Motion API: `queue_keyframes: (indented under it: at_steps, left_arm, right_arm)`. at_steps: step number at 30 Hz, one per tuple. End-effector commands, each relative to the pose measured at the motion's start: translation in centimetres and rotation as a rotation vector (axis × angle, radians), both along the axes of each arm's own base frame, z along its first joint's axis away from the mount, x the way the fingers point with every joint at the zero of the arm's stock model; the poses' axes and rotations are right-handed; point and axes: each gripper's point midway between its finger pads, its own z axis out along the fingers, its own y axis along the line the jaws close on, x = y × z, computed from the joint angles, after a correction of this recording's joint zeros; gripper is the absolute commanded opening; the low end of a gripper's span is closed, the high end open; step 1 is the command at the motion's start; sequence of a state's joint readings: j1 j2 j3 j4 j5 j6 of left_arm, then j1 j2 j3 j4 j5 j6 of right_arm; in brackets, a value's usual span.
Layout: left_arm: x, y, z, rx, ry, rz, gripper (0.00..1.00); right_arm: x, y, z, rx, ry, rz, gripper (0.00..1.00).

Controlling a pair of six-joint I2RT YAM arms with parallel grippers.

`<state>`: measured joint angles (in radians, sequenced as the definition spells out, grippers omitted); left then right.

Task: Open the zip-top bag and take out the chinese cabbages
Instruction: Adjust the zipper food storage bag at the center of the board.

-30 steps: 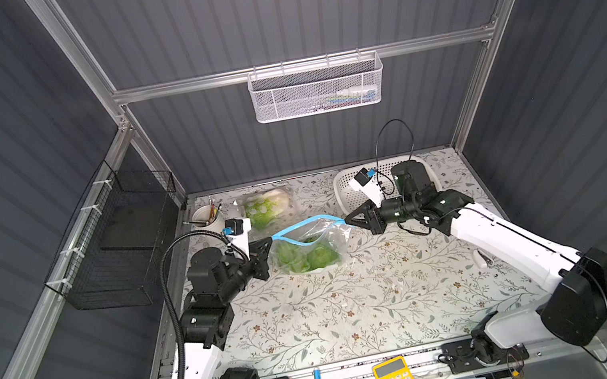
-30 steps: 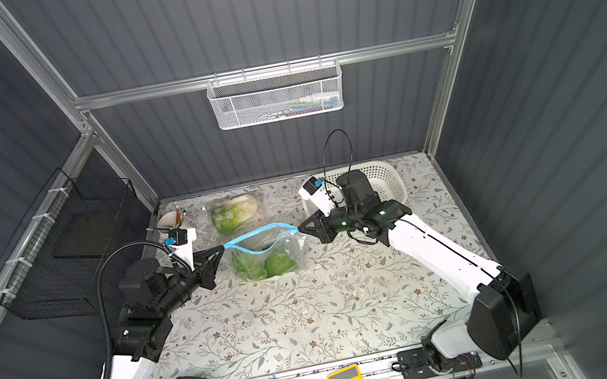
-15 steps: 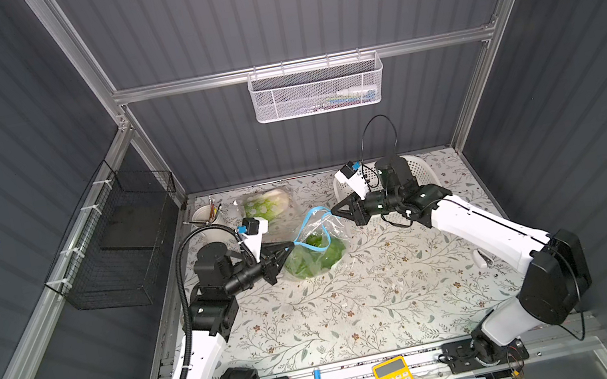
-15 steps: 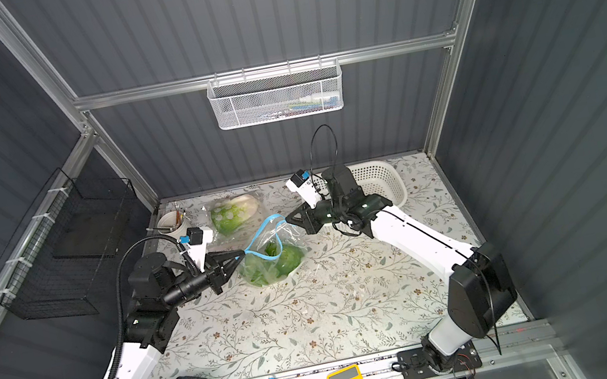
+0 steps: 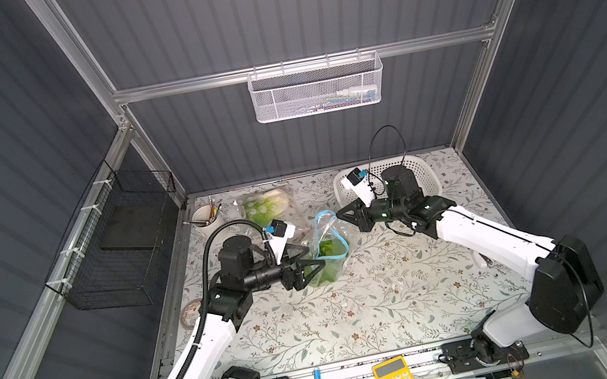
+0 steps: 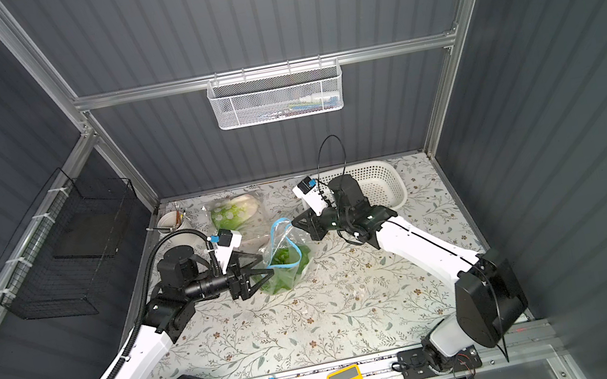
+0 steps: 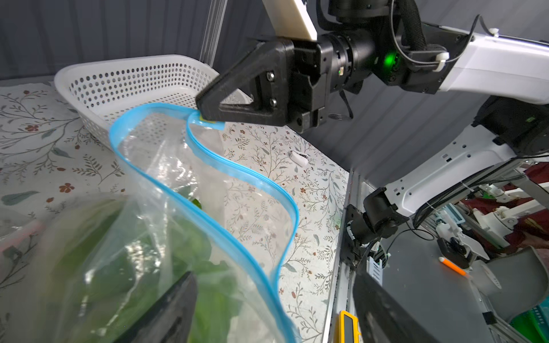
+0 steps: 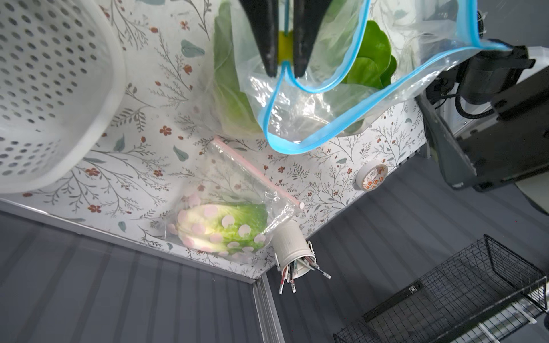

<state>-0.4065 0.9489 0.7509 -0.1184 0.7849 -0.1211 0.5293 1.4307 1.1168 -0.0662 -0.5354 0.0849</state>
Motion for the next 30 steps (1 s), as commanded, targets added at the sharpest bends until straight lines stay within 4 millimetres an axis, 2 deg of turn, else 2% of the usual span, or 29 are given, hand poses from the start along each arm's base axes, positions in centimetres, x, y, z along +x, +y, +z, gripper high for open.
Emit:
queue_keyframes:
  at_steps: [1,9,17,23,24,26,30]
  left_arm:
    - [0.2,0.7,1.3,0.034,-0.074,0.041,0.86]
    - [1.6,1.8,0.9,0.089,-0.086,0.15,0.88]
    - [4.4,3.0,-1.9,0.212,0.008,0.275,0.86]
    - [5.7,3.3,-4.1,0.27,0.092,0.323,0.85]
    - [5.9,3.3,-4.3,0.276,0.102,0.324,0.85]
    - [6.0,3.2,-4.5,0.276,0.11,0.324,0.85]
    - [6.3,3.4,-4.9,0.288,0.12,0.341,0.85]
  right_arm:
    - [-0.2,-1.2,0.8,-0.003,-0.075,-0.036,0.0]
    - [-1.4,-4.5,-2.5,-0.078,-0.053,-0.138,0.0]
    - [-2.0,-8.6,-7.1,-0.171,0.049,-0.327,0.0]
    - [-2.2,-12.1,-9.2,-0.262,0.06,-0.452,0.0]
    - [-2.3,-12.7,-8.9,-0.264,0.051,-0.469,0.01]
    - [-2.6,-13.4,-8.8,-0.268,0.049,-0.485,0.12]
    - [-3.4,-14.2,-9.0,-0.267,0.067,-0.499,0.26]
